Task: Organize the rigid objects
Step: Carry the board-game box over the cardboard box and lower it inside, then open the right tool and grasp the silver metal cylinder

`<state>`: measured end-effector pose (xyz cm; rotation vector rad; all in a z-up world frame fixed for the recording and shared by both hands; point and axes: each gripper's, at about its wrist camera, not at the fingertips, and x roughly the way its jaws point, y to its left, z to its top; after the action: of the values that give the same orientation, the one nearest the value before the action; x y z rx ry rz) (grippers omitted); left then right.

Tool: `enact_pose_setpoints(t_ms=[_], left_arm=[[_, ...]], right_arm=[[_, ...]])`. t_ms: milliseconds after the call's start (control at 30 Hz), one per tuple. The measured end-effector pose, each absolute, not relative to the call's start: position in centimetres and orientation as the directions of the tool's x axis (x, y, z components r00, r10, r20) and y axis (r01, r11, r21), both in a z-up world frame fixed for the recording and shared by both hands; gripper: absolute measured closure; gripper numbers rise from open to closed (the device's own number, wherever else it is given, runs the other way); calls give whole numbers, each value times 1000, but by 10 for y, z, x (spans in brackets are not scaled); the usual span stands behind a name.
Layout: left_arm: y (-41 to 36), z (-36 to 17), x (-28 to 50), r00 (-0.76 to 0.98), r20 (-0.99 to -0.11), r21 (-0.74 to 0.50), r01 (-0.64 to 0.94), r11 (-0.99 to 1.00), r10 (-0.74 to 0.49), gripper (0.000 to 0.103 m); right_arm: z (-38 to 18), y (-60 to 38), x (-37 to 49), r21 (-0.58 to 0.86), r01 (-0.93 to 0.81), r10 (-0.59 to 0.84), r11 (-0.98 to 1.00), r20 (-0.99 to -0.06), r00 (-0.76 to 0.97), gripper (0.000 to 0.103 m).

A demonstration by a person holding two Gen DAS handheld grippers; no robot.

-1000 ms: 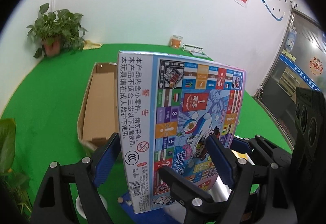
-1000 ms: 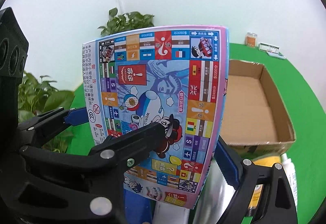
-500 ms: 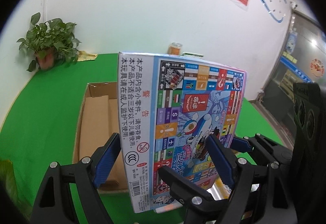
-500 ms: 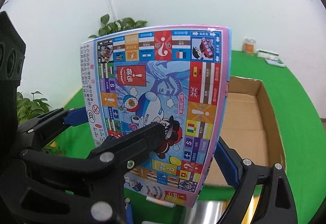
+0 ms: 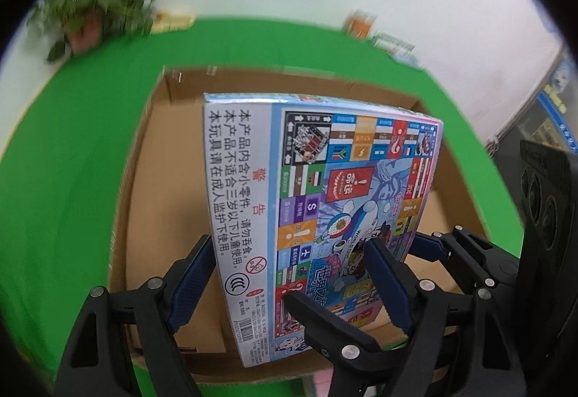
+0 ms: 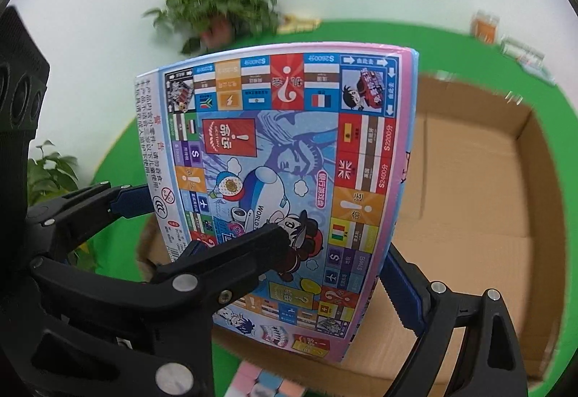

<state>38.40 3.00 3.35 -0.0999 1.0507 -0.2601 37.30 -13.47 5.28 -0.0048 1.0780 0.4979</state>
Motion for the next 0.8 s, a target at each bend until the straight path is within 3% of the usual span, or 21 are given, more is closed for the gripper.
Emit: enact_pose_setpoints(t_ms=[167, 300, 533, 633, 800], left_arm=[[33, 0, 394, 400, -874, -229, 160, 960, -275, 23], [36, -8, 399, 391, -891, -193, 133, 972, -230, 40], [50, -1, 392, 397, -884, -214, 126, 969, -247, 43], [56, 16, 379, 438, -854, -242, 146, 959, -282, 43], [71, 55, 348, 562, -774, -243, 159, 957, -290, 46]], right_arm=[[11, -139, 382, 280, -336, 383, 899, -875, 297, 14], [-7, -133, 391, 275, -295, 350, 915, -905, 242, 17], [-20, -133, 384, 276, -298, 346, 914, -912, 218, 19], [-25, -131, 390, 242, -294, 306, 925, -932, 195, 31], [-27, -123, 392, 196, -299, 265, 934, -941, 209, 30]])
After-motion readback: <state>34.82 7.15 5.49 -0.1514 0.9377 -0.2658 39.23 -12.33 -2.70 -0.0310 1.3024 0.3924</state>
